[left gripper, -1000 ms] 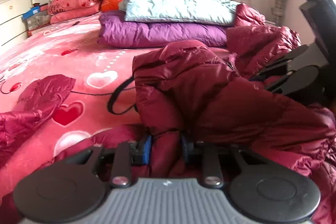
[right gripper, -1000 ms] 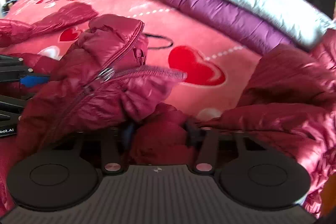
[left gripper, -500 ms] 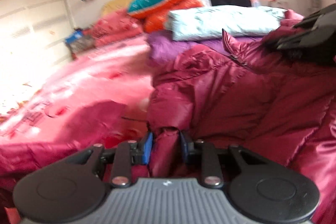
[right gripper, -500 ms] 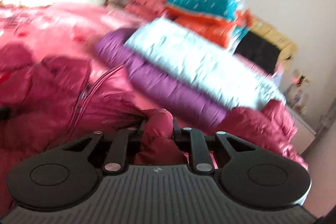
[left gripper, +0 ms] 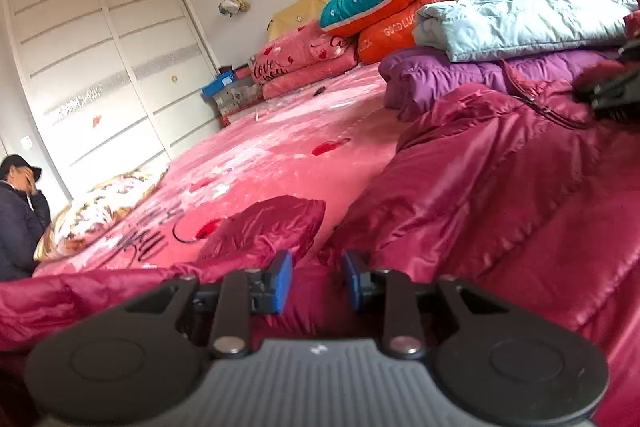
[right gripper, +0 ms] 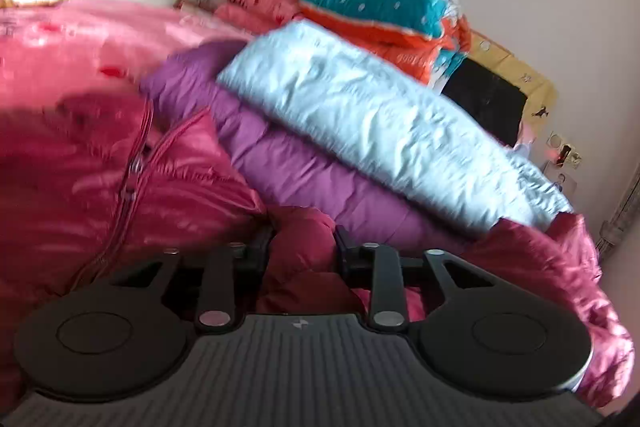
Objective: Fold large clothes
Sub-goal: 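Grasp the jacket body with the left gripper while the right gripper grasps the zipper edge, then open both grippers and pull both tools back from the jacket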
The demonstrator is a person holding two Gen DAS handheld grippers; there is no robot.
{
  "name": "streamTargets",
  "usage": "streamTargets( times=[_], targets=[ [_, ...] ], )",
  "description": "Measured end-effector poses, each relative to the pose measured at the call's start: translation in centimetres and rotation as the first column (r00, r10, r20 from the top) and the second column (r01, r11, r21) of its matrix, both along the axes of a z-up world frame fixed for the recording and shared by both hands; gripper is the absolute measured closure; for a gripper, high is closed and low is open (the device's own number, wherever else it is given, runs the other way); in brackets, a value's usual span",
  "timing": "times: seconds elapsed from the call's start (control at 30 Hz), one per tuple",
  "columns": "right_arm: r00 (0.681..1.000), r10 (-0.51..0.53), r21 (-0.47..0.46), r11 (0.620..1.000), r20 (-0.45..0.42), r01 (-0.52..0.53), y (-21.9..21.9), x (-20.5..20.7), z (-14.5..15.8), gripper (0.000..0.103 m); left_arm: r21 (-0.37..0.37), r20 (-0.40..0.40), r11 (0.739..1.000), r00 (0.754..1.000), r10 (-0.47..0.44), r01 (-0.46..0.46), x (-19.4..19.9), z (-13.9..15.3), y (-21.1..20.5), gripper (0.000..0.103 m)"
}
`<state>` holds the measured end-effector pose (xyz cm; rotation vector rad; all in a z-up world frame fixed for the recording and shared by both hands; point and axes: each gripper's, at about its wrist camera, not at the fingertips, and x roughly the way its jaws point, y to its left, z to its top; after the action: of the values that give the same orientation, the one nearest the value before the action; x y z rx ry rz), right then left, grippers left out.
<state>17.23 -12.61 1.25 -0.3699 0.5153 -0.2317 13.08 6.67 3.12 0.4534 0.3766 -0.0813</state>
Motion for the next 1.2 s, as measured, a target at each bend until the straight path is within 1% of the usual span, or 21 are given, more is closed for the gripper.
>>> streamTargets(
  times=[0.03, 0.07, 0.13, 0.17, 0.2, 0.23, 0.3, 0.37, 0.47, 0.57, 0.63, 0.7, 0.8, 0.83, 0.97, 1.03, 1.13, 1.2],
  targets=[
    [1.0, -0.003, 0.009, 1.0, -0.005, 0.003, -0.1, 0.1, -0.2, 0.052, 0.004, -0.002, 1.0, 1.0, -0.003, 0.003, 0.4, -0.1, 0.1, 0.075],
    [1.0, -0.009, 0.02, 1.0, -0.007, 0.009, -0.2, 0.3, -0.3, 0.051, 0.004, -0.015, 1.0, 1.0, -0.004, 0.004, 0.7, -0.2, 0.1, 0.075],
    [1.0, -0.017, 0.057, 0.998, -0.009, 0.017, -0.8, 0.2, 0.0, 0.045, 0.007, -0.019, 1.0, 1.0, -0.011, 0.011, 0.6, -0.2, 0.1, 0.075],
    [1.0, -0.027, 0.08, 0.996, -0.005, 0.027, -1.0, -0.2, 0.4, 0.042, 0.001, -0.012, 1.0, 1.0, -0.023, 0.023, 0.0, -0.2, 0.0, 0.074],
    [0.999, -0.042, 0.107, 0.993, 0.001, 0.042, -1.4, -0.5, 0.8, 0.034, -0.011, -0.005, 0.999, 0.999, -0.043, 0.043, -0.4, 0.0, 0.1, 0.072],
    [0.999, -0.052, 0.136, 0.989, 0.007, 0.05, -2.0, -0.8, 1.3, 0.028, -0.017, 0.001, 0.998, 0.998, -0.057, 0.057, -0.6, 0.2, 0.1, 0.07],
    [0.997, -0.067, 0.194, 0.979, 0.027, 0.06, -2.9, -2.1, 2.5, 0.023, -0.018, 0.013, 0.997, 0.997, -0.08, 0.08, -1.3, 0.7, 0.0, 0.067],
    [0.995, -0.086, 0.231, 0.97, 0.06, 0.07, -3.5, -3.8, 3.9, 0.007, -0.02, 0.014, 0.994, 0.994, -0.111, 0.111, -2.1, 1.2, -0.1, 0.066],
    [0.989, -0.108, 0.276, 0.958, 0.105, 0.075, -4.3, -7.0, 6.0, 0.005, -0.024, 0.027, 0.987, 0.987, -0.157, 0.158, -4.3, 2.2, -0.4, 0.064],
    [0.983, -0.141, 0.335, 0.938, 0.121, 0.093, -5.4, -10.5, 7.7, 0.003, -0.034, 0.024, 0.978, 0.978, -0.207, 0.207, -6.8, 3.3, -0.6, 0.059],
    [0.978, -0.161, 0.367, 0.924, 0.129, 0.104, -6.1, -13.1, 8.4, 0.002, -0.055, 0.016, 0.973, 0.975, -0.223, 0.224, -8.6, 4.2, -0.7, 0.053],
    [0.977, -0.178, 0.387, 0.914, 0.119, 0.119, -6.8, -15.3, 8.7, 0.002, -0.085, -0.012, 0.968, 0.971, -0.237, 0.235, -10.3, 5.0, -0.5, 0.043],
    [0.975, -0.2, 0.442, 0.886, 0.1, 0.136, -8.4, -19.4, 9.1, 0.0, -0.154, -0.06, 0.961, 0.968, -0.242, 0.231, -13.4, 6.1, 0.1, 0.043],
    [0.974, -0.206, 0.454, 0.88, 0.098, 0.141, -8.0, -21.0, 9.1, 0.0, -0.176, -0.07, 0.958, 0.968, -0.241, 0.226, -14.5, 6.5, 0.4, 0.043],
    [0.967, -0.238, 0.479, 0.861, 0.085, 0.17, -9.2, -25.7, 8.8, 0.0, -0.223, -0.085, 0.952, 0.969, -0.232, 0.208, -18.7, 7.5, 1.1, 0.042],
    [0.966, -0.249, 0.488, 0.854, 0.074, 0.182, -10.0, -27.6, 8.6, 0.0, -0.227, -0.088, 0.952, 0.969, -0.23, 0.205, -20.4, 7.8, 1.4, 0.041],
    [0.962, -0.267, 0.512, 0.836, 0.061, 0.199, -10.7, -30.1, 8.3, 0.0, -0.206, -0.091, 0.956, 0.969, -0.231, 0.208, -22.7, 8.0, 1.6, 0.04],
    [0.96, -0.274, 0.525, 0.826, 0.057, 0.205, -11.1, -31.7, 8.3, 0.0, -0.214, -0.1, 0.955, 0.968, -0.232, 0.206, -24.0, 8.2, 1.9, 0.04]
  ],
)
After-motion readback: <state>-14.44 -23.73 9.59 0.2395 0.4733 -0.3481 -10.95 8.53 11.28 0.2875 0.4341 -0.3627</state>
